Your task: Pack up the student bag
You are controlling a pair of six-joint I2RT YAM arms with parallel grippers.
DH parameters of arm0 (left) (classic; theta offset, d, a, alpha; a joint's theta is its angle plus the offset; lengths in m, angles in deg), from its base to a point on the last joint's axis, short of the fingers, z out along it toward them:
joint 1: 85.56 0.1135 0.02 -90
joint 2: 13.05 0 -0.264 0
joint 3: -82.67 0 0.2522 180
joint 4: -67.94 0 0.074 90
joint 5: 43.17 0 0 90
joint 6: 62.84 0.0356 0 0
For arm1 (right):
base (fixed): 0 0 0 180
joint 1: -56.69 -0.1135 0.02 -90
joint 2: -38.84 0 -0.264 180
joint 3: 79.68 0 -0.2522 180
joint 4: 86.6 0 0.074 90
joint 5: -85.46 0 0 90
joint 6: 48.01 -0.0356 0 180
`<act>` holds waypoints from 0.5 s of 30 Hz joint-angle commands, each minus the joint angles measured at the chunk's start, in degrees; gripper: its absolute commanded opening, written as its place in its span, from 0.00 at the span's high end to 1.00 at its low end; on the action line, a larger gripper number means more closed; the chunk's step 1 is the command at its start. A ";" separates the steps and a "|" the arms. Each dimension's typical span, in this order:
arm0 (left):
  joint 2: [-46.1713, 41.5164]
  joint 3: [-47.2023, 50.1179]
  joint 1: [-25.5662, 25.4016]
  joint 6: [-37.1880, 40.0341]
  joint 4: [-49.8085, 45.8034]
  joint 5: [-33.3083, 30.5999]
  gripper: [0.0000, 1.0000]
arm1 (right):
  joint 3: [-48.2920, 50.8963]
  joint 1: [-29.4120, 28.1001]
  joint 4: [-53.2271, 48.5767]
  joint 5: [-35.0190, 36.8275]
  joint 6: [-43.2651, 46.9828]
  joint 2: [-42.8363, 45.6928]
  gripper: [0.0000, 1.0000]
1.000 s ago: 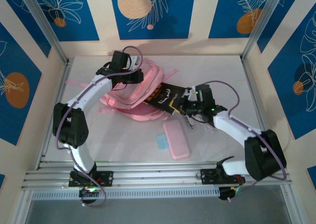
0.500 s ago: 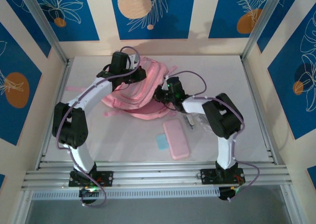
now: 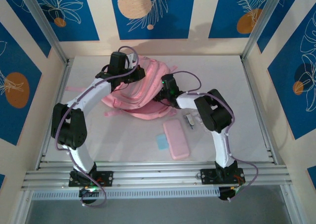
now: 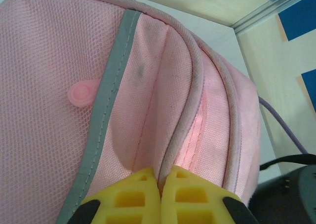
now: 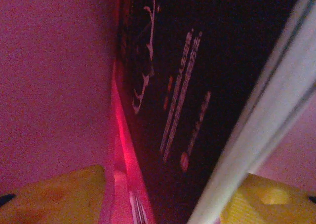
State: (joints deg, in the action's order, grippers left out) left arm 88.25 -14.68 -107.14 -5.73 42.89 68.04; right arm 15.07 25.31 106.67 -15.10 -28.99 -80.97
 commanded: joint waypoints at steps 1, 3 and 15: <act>-2.81 -0.34 0.23 0.59 5.60 -1.39 1.00 | 2.10 1.76 -8.28 -0.65 -1.04 8.30 0.34; -2.40 -0.42 0.23 0.80 5.58 -2.45 1.00 | 4.21 2.85 -10.06 -2.25 -1.05 11.06 0.32; -0.13 1.11 -0.82 -1.29 6.39 -3.89 1.00 | 13.38 9.28 -36.36 -2.89 13.74 32.34 0.28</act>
State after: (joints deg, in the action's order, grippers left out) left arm 88.31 -13.56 -107.45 -6.01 45.57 65.85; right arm 26.50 33.82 81.71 -18.32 -22.21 -53.78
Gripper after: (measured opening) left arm 0.047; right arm 0.717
